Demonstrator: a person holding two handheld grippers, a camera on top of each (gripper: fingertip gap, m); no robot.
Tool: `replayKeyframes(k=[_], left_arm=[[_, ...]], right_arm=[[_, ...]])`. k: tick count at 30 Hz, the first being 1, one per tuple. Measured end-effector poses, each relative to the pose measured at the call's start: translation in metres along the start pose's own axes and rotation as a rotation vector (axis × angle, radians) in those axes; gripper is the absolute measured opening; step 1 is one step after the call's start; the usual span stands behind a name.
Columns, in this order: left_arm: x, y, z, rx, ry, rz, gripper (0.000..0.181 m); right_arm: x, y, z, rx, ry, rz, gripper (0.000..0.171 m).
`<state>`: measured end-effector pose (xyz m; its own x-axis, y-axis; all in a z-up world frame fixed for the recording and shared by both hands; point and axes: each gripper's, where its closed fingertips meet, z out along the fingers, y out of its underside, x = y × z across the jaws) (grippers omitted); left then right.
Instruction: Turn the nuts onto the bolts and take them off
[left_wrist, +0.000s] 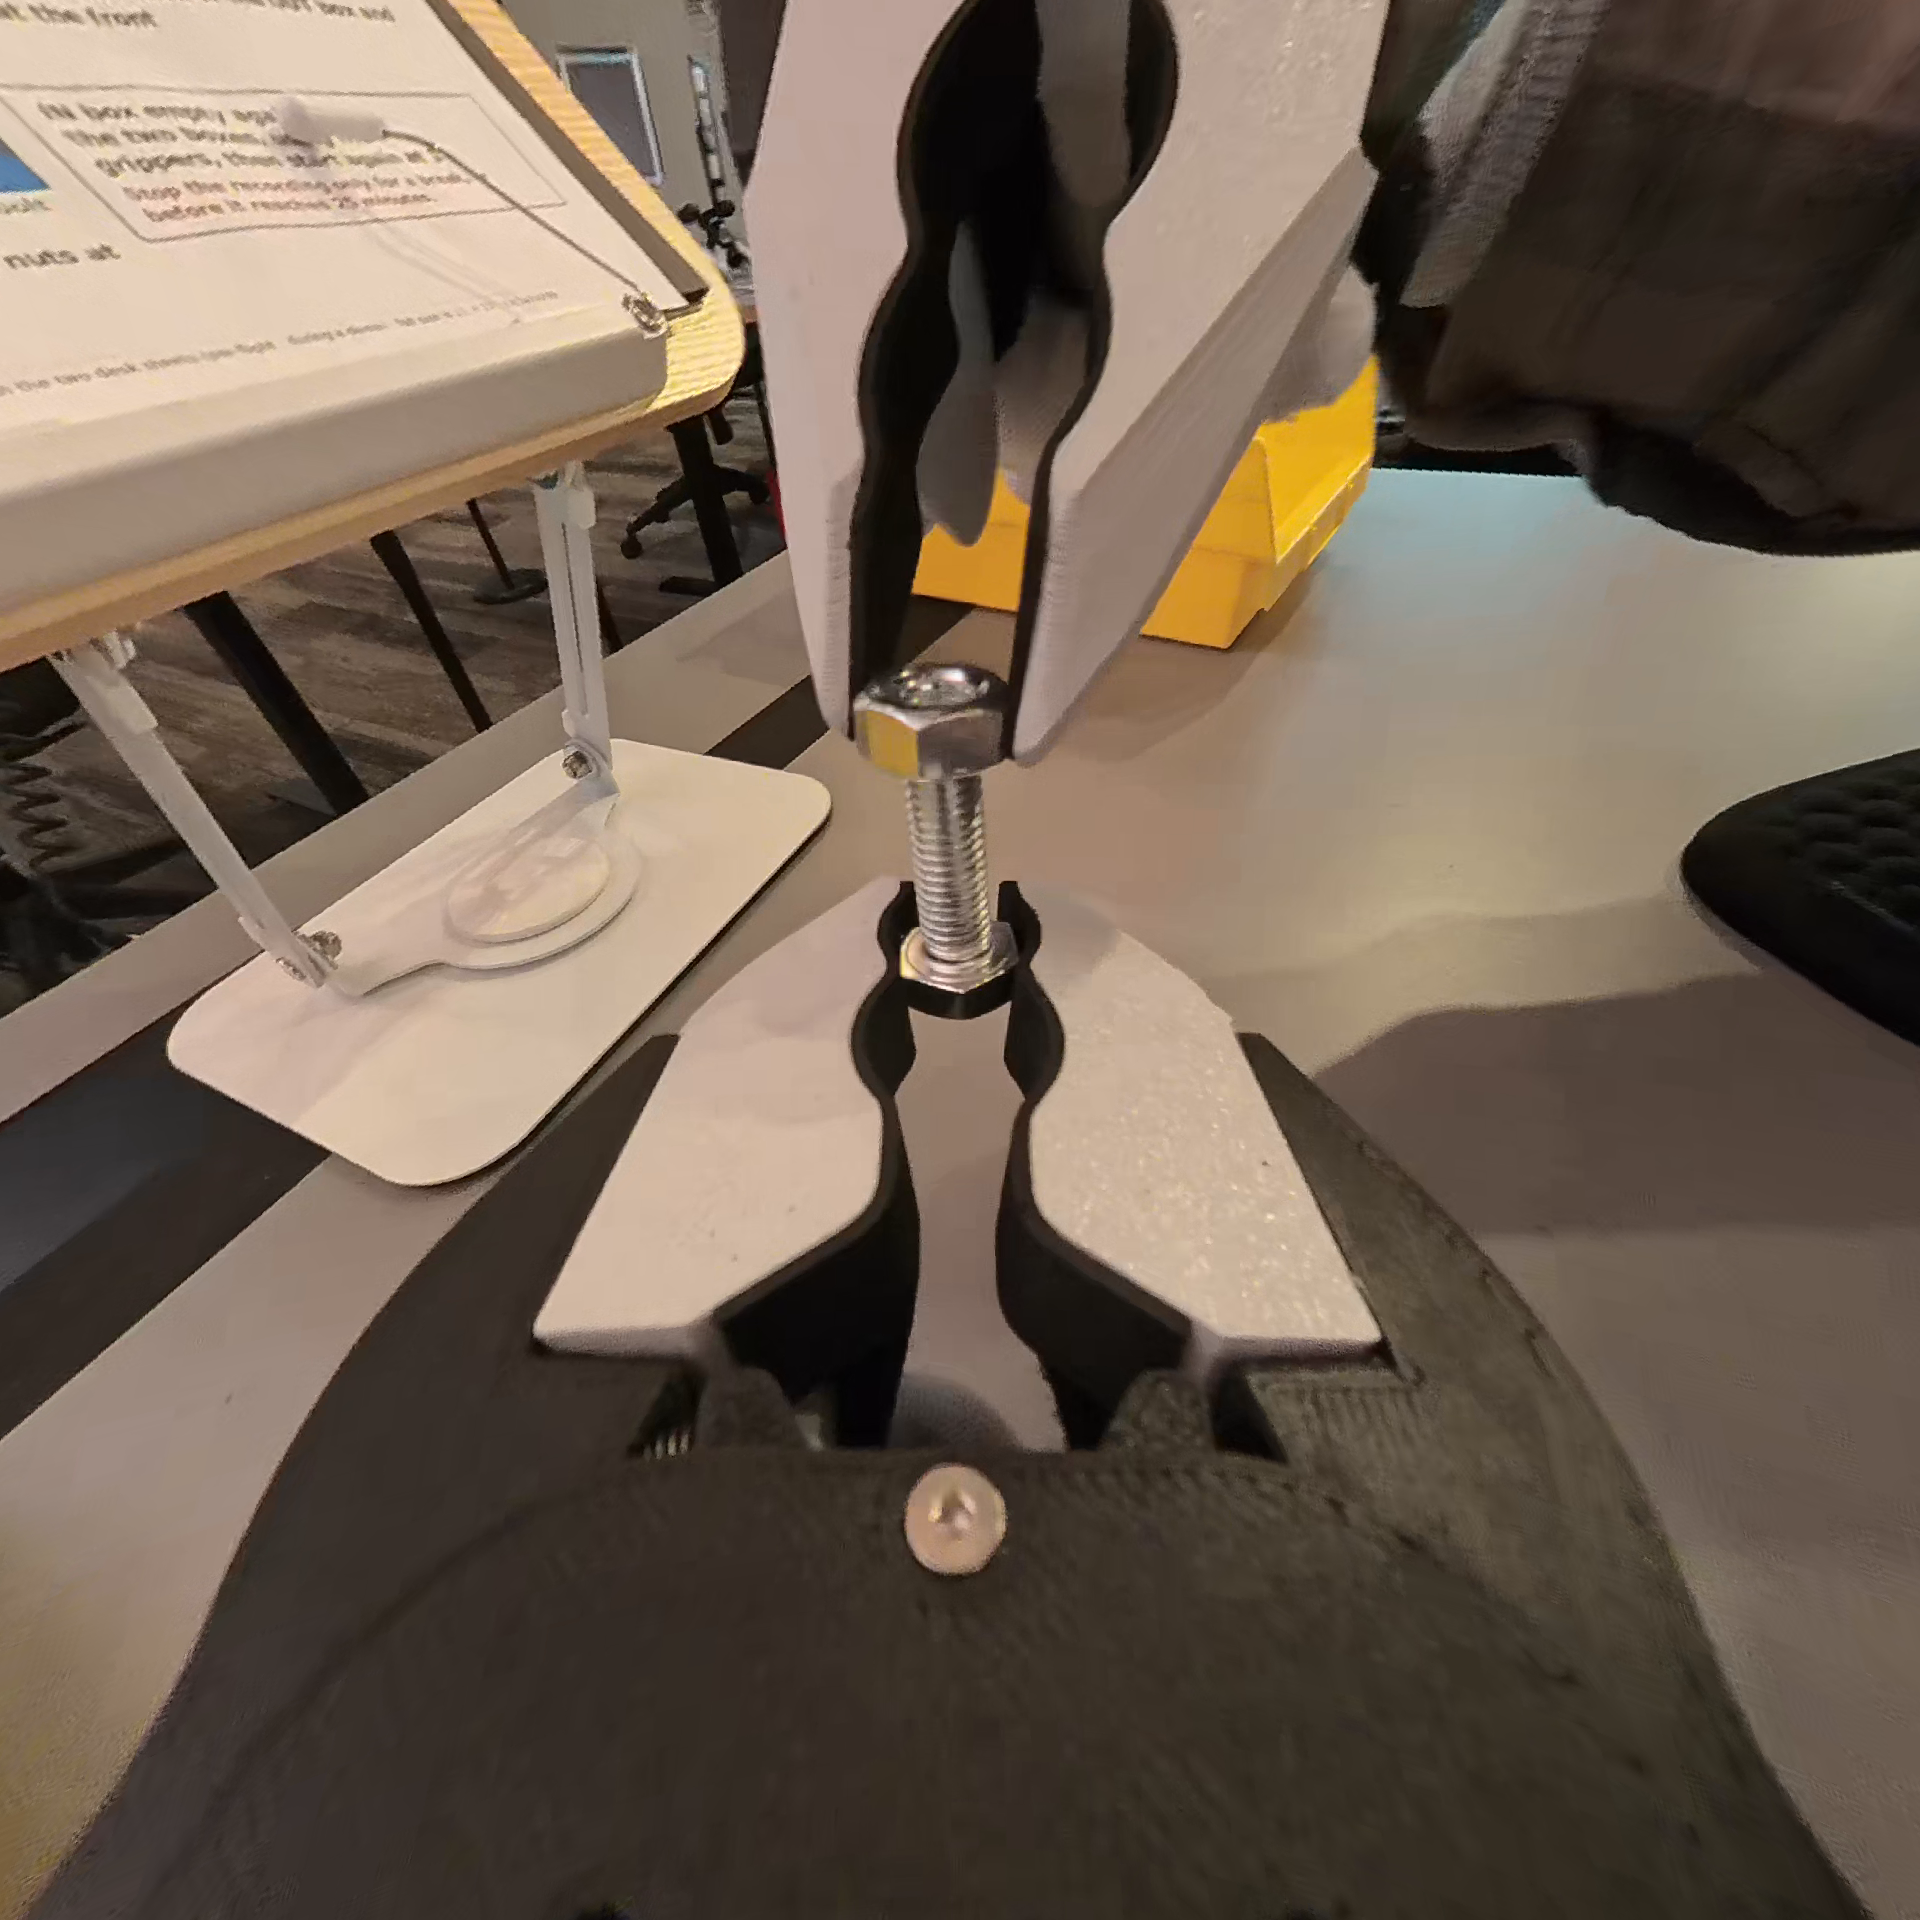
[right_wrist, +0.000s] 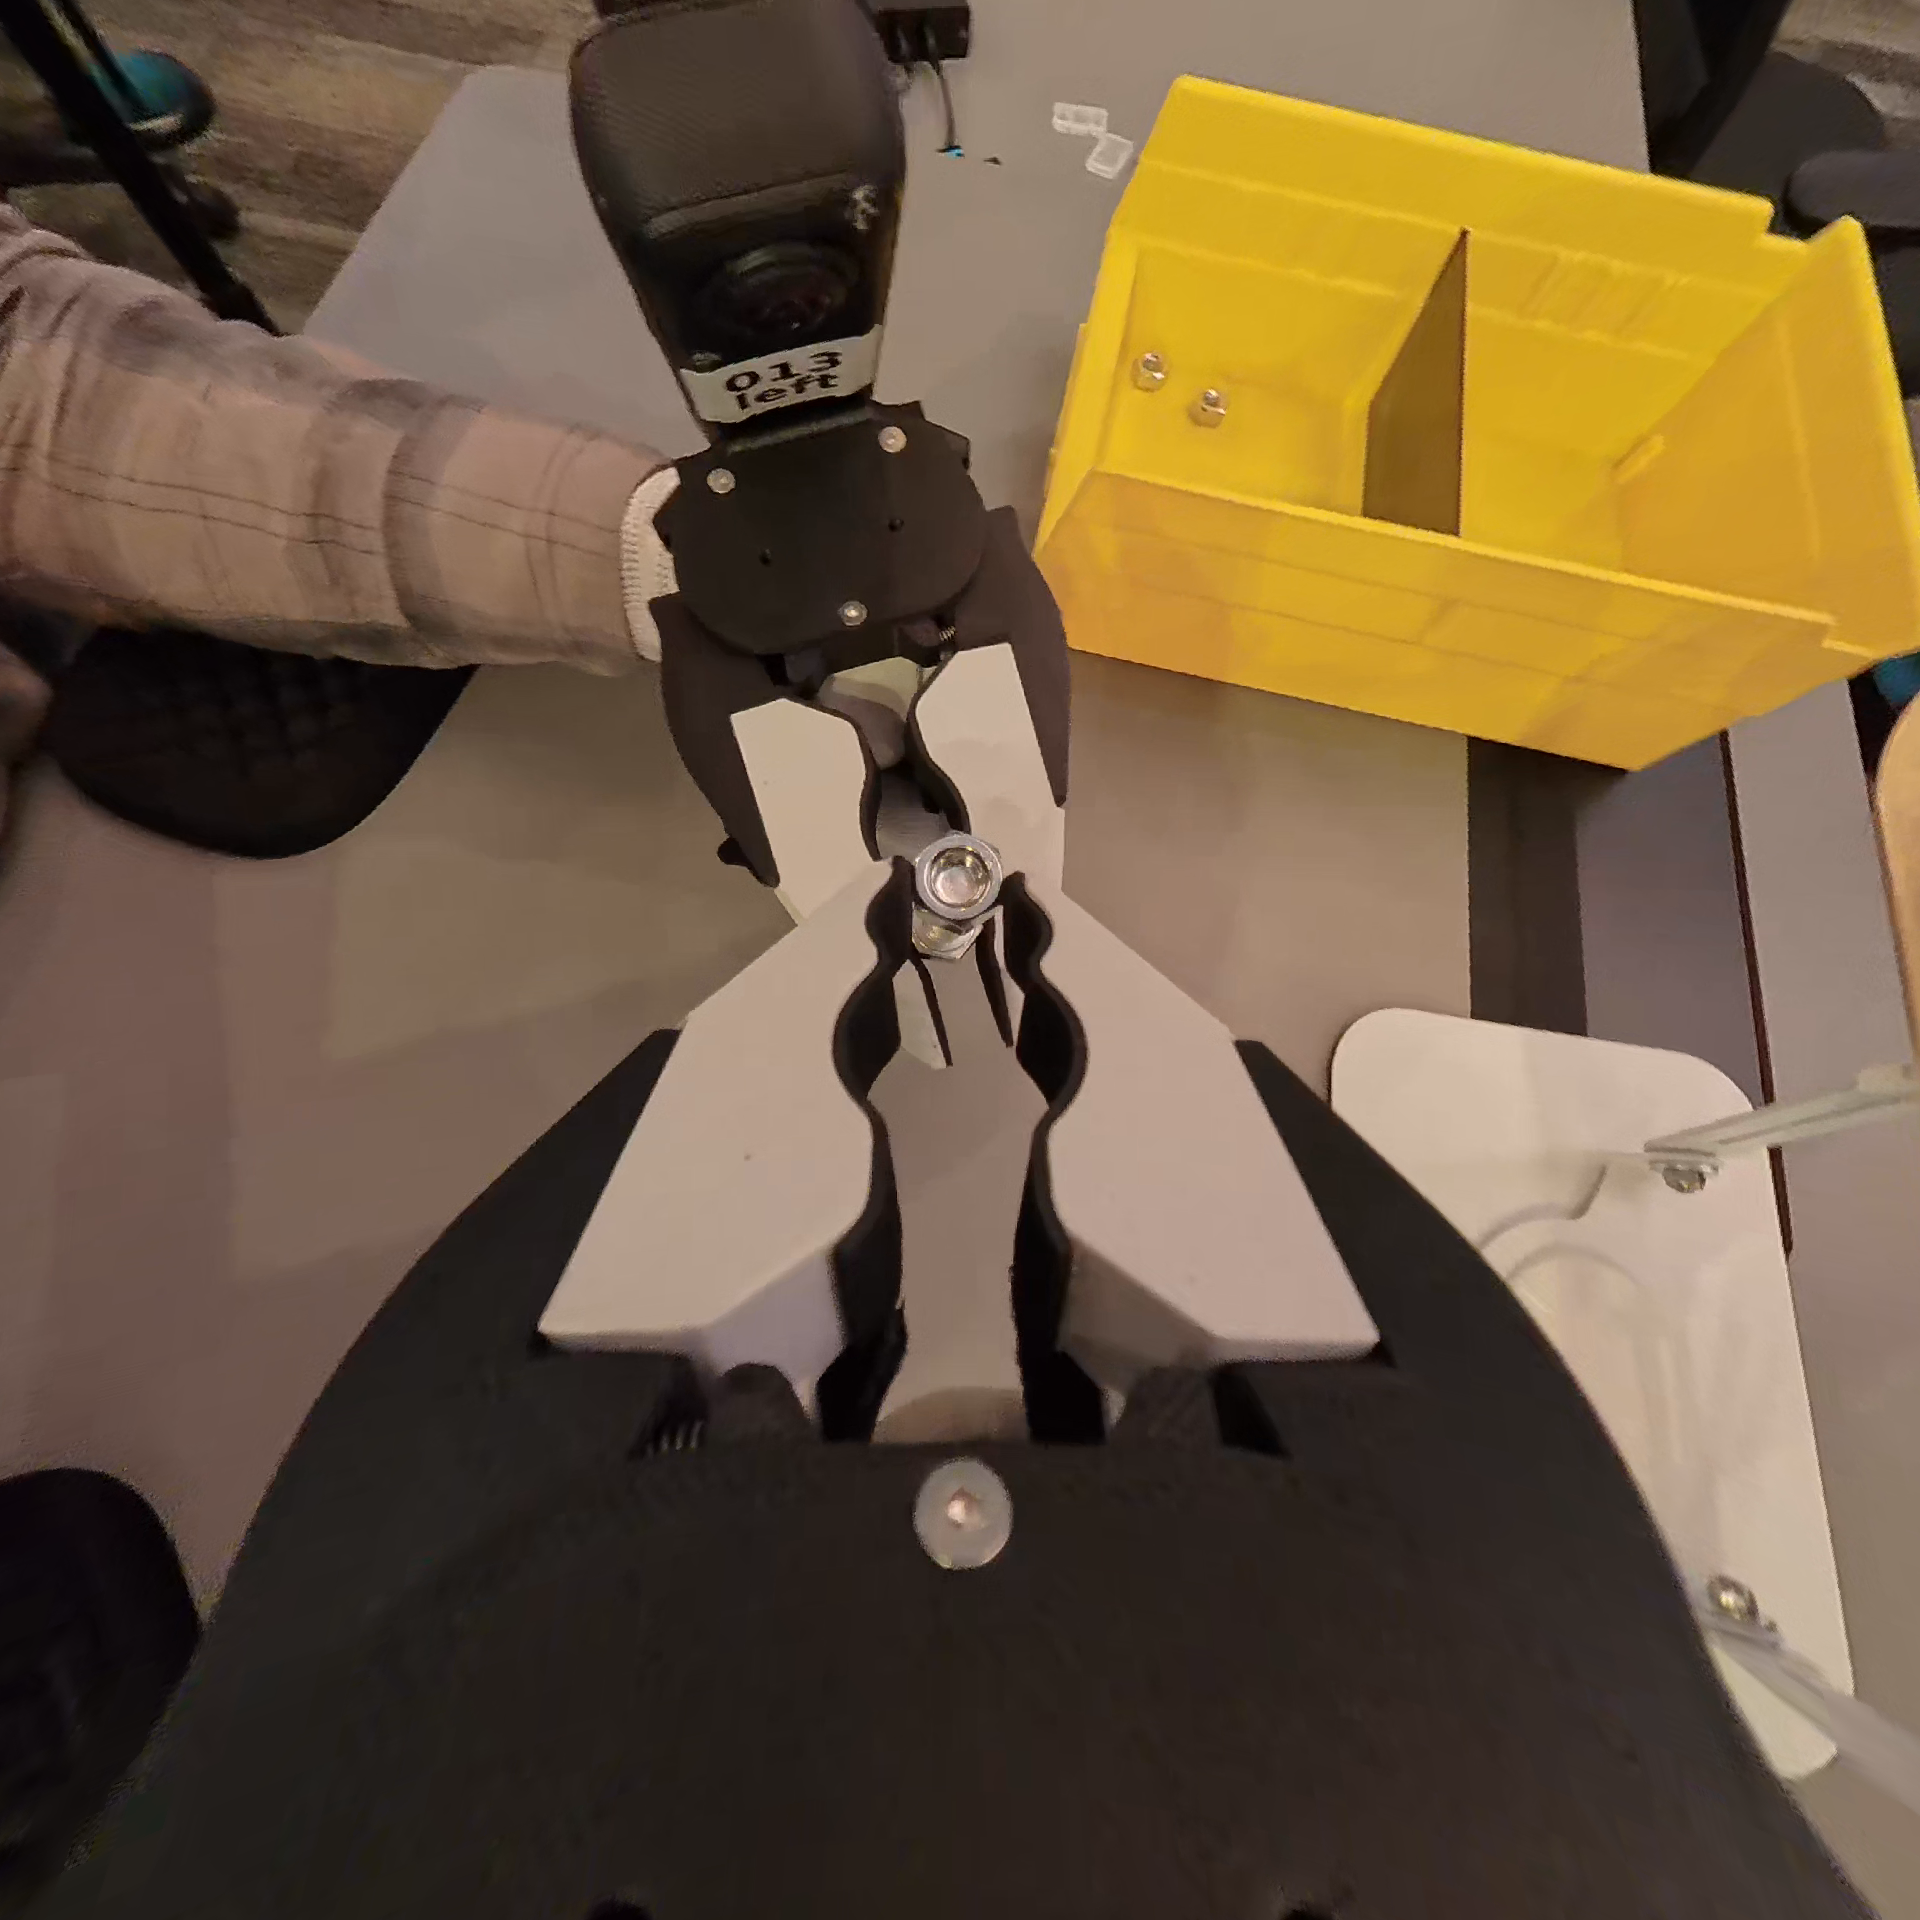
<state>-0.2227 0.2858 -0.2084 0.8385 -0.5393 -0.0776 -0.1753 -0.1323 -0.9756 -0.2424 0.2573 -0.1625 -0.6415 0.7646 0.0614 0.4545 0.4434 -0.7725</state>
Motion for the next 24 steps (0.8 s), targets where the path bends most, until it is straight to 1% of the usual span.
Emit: replayKeyframes(k=[9,13,17,21,23,24], left_arm=[[-0.005,0.007,0.007,-0.027,-0.042,-0.001,0.014],[-0.005,0.007,0.008,-0.024,-0.040,-0.005,0.014],[-0.004,0.006,0.008,-0.022,-0.037,-0.002,0.014],[-0.003,0.005,0.009,-0.017,-0.031,-0.001,0.014],[-0.003,0.003,0.009,-0.007,-0.028,-0.006,0.014],[-0.003,0.001,0.008,0.005,-0.025,-0.014,0.015]], right_arm=[[0.006,0.009,0.001,-0.019,0.185,0.146,0.016],[0.007,0.010,0.000,-0.016,0.220,0.152,0.016],[0.007,0.009,0.000,-0.004,0.218,0.163,0.017],[0.005,0.007,0.000,0.007,0.222,0.154,0.032],[0.005,0.002,-0.004,0.047,0.223,0.160,0.037],[0.005,0.000,-0.006,0.070,0.224,0.172,0.043]])
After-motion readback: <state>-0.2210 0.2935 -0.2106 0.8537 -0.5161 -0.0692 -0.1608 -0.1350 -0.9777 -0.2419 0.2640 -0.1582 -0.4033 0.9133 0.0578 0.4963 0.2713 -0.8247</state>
